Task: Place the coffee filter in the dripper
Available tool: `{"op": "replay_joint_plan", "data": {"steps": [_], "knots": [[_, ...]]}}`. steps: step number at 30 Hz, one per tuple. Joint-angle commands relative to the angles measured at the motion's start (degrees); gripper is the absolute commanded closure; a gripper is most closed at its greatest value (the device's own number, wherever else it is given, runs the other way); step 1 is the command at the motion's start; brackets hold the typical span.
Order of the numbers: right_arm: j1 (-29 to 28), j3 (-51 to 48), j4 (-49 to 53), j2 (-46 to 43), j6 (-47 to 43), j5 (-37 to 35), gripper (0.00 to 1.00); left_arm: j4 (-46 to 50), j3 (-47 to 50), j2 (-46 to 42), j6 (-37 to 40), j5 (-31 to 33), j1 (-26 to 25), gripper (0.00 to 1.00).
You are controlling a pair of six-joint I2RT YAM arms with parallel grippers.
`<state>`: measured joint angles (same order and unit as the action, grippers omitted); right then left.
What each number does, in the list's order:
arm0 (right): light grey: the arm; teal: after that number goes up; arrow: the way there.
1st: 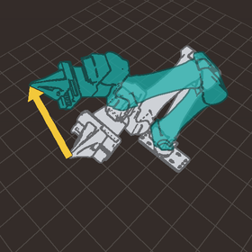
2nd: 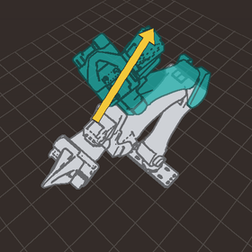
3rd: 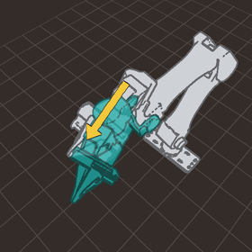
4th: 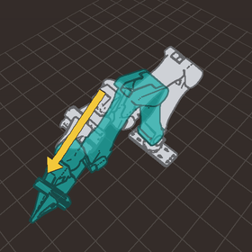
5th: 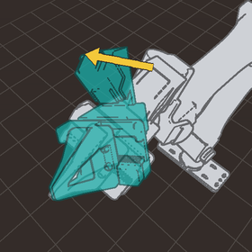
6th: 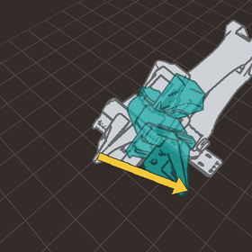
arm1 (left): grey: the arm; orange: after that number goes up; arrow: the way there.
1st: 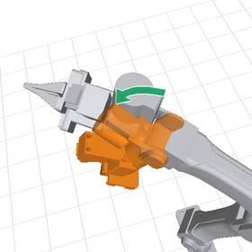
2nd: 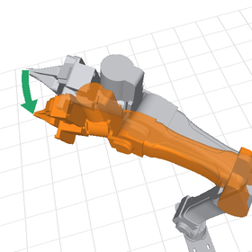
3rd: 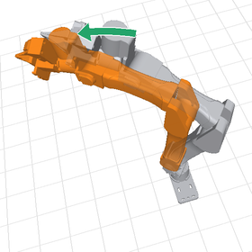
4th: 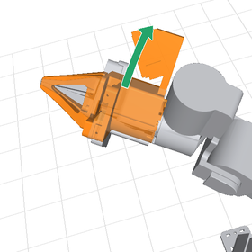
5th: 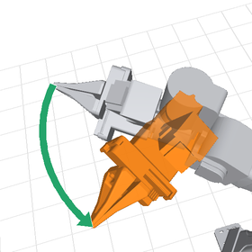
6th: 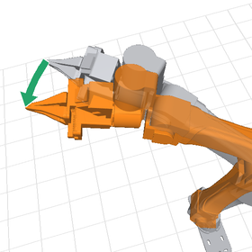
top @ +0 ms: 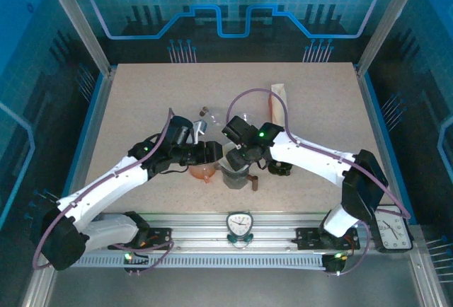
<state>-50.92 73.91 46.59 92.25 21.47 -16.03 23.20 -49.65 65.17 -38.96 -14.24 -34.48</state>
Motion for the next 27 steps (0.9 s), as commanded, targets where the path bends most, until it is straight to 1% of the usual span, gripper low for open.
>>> {"op": "replay_joint_plan", "data": {"steps": [1, 3, 7, 9, 16, 21, 27], "knots": [[0.5, -1.4, 0.1, 0.8, 0.5, -1.2, 0.31, 0.0, 1.1, 0.7, 0.0, 0.0, -0.2, 0.49], [0.5, -1.4, 0.1, 0.8, 0.7, -1.4, 0.31, 0.5, 1.2, 0.9, 0.3, 0.4, -0.3, 0.52], [0.6, -1.3, 0.1, 0.6, 0.8, -1.5, 0.31, 0.9, 1.4, 1.3, 0.3, 0.2, -0.3, 0.53], [0.5, -1.2, 0.3, 0.3, 1.0, -1.3, 0.31, 1.0, 1.4, 1.4, 0.2, 0.2, -0.3, 0.56], [0.5, -0.2, 0.0, -4.5, 0.8, -1.3, 0.30, 0.7, 1.6, 1.0, -0.4, 0.0, -0.3, 0.52], [0.8, 0.4, 1.5, -7.9, 0.9, -3.2, 0.29, 0.4, 1.6, 1.2, -0.9, -0.1, -0.3, 0.52], [1.1, -1.3, 3.7, -10.6, 2.1, -4.9, 0.30, 0.2, 1.7, 1.2, -1.2, -0.1, -0.4, 0.52]]}}
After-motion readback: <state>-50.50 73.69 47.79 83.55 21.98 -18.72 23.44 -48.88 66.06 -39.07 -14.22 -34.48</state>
